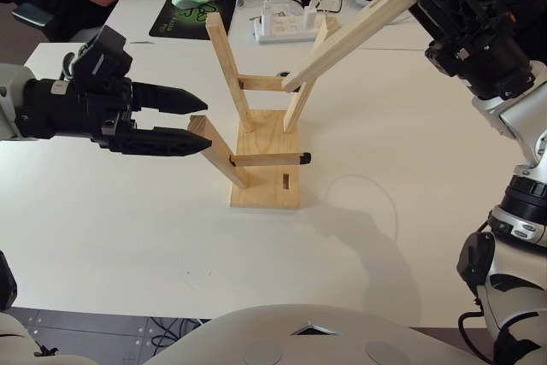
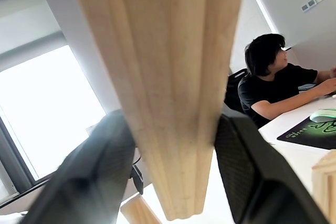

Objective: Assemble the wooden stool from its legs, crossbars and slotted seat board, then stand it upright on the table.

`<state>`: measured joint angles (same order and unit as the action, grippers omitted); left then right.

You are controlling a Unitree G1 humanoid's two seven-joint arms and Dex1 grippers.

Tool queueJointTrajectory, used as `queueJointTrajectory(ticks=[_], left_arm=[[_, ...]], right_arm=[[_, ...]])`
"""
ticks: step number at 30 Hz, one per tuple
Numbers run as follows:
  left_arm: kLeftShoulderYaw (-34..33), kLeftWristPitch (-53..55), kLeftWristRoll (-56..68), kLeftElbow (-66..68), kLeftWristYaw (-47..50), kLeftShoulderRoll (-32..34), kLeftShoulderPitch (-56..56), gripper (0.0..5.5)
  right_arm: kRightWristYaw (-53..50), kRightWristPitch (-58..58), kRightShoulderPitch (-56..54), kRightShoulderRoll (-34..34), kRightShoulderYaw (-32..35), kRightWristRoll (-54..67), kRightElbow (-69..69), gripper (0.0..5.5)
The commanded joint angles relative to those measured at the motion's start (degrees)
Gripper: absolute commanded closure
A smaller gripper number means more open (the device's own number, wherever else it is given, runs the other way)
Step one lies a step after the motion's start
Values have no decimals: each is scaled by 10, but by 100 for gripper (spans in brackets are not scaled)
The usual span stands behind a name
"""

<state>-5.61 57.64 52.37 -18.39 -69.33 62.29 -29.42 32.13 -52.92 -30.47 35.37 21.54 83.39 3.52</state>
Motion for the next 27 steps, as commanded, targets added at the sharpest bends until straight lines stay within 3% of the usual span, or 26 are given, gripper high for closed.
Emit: queueJointTrajectory(ticks=[1,11,27], left_arm=[[31,-48,-60,1,-3,7,11,184],[43,-84,-111,28,-18,9,6,184],[64,-98,-144,59,-47,3,-21,184]], right_arm=[[31,8,26,8,-10,-46,24,332],[141,107,125,-7,-65,-220,59,332],[230,148,227,-25,-79,-276,72,332]])
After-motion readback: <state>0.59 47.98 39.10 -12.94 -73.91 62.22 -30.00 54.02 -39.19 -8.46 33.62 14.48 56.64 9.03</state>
